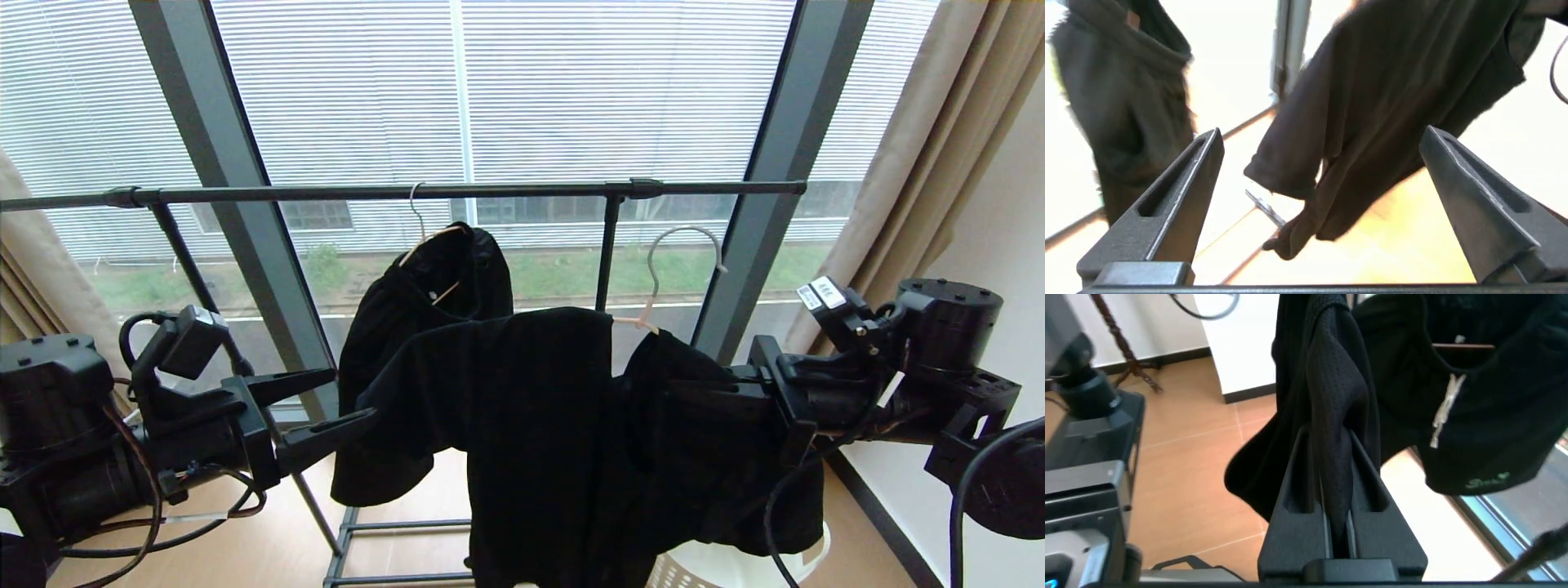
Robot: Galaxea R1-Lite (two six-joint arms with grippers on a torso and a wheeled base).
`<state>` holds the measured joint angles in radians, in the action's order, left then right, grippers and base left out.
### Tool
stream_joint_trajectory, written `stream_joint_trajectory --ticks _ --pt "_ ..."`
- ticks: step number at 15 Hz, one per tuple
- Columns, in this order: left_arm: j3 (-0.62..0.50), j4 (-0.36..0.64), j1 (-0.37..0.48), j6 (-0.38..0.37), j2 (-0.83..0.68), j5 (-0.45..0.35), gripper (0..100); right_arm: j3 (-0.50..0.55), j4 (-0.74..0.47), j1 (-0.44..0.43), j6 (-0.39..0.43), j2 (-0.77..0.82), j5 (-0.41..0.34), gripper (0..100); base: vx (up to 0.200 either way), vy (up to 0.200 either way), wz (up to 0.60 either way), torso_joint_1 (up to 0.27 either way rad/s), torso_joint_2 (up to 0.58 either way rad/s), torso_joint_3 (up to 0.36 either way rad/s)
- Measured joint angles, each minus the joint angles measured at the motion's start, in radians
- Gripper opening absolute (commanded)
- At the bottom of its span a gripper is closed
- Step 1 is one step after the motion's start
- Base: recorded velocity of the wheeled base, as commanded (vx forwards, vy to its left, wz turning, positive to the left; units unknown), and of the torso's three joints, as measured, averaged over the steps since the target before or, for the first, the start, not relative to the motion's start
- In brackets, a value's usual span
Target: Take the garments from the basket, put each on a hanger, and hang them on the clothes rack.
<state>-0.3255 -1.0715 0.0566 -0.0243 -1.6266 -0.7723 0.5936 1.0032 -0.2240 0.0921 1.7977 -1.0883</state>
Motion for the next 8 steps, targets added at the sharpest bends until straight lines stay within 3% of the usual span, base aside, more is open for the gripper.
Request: stream_joint_trajectory --ticks 8 --pt "0.014 0.0 0.041 -0.003 -0.046 0.0 100 -0.035 0.0 -0.029 0.034 -0.036 0.0 0 0.0 0.0 0.0 0.0 0.0 0.0"
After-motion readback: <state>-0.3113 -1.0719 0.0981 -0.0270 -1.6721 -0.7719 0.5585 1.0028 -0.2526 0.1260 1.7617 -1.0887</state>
